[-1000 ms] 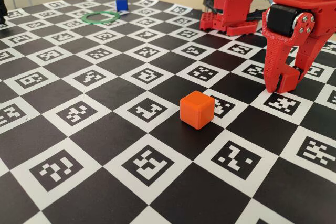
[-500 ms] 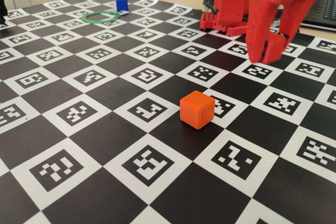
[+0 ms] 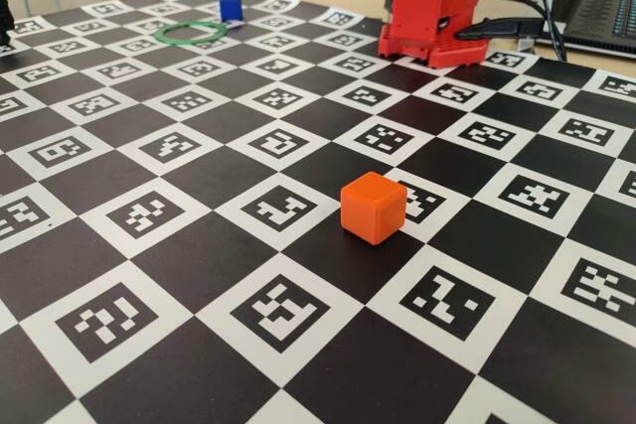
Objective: Grab the red cube then put it in the green circle then put the blue cube on top and finally the orange cube on top
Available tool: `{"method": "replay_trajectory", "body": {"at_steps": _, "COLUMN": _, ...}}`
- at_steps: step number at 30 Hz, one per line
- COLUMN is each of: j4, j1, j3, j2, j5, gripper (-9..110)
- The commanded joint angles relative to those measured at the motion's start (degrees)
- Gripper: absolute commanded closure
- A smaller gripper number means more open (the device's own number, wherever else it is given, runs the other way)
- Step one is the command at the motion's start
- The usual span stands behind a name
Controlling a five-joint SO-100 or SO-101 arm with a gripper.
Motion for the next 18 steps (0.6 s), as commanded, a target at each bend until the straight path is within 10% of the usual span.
{"method": "replay_trajectory", "body": {"at_steps": 1, "j4": 5.19, "j1": 7.03, "j3": 3.43, "j2": 8.17, "j5": -11.95, "gripper": 98}}
{"method": "replay_trajectory", "body": {"at_steps": 18, "j4": 5.62, "j1": 54.14, "j3": 1.85, "j2": 5.71, "j5": -60.21, "gripper": 98}}
